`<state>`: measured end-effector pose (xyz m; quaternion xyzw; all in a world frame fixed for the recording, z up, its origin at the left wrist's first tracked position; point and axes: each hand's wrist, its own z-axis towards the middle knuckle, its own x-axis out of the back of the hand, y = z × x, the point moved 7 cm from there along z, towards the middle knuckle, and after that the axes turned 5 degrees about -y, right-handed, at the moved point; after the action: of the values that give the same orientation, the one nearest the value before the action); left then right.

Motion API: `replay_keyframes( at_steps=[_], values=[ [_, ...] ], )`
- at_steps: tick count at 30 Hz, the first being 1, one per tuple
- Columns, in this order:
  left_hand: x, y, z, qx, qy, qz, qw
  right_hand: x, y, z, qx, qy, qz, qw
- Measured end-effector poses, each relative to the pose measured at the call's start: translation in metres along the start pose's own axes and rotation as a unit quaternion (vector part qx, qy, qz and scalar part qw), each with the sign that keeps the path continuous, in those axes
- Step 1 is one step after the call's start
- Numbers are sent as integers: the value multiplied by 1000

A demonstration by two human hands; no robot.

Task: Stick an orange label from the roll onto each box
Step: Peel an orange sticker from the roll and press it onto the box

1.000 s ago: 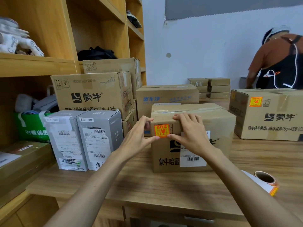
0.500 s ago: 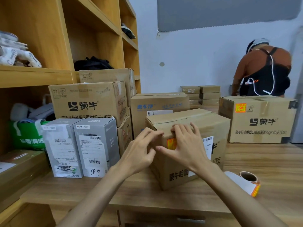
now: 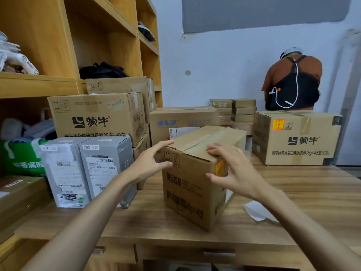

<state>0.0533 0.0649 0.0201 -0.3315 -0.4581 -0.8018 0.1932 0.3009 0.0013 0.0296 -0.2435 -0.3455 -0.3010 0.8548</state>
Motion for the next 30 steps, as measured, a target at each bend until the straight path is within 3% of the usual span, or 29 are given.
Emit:
replay_keyframes(
  at_steps=[8, 16, 23, 26, 30],
  values=[
    [0, 17, -23, -65, 61, 78, 993, 20, 47, -19, -64, -3, 19, 998],
    [-11, 19, -15, -36, 79, 127, 988, 3, 71, -18, -129, -27, 82, 988],
    [-22, 23, -9, -12, 86, 166, 982, -3, 82, -16, -151, -30, 60, 986],
    [-21, 40, -10, -45, 139, 285, 947, 0, 85, -16, -159, -30, 12, 987],
    [-41, 79, -19, -189, 215, 399, 871, 9, 85, -31, -143, -33, -15, 989]
  ],
)
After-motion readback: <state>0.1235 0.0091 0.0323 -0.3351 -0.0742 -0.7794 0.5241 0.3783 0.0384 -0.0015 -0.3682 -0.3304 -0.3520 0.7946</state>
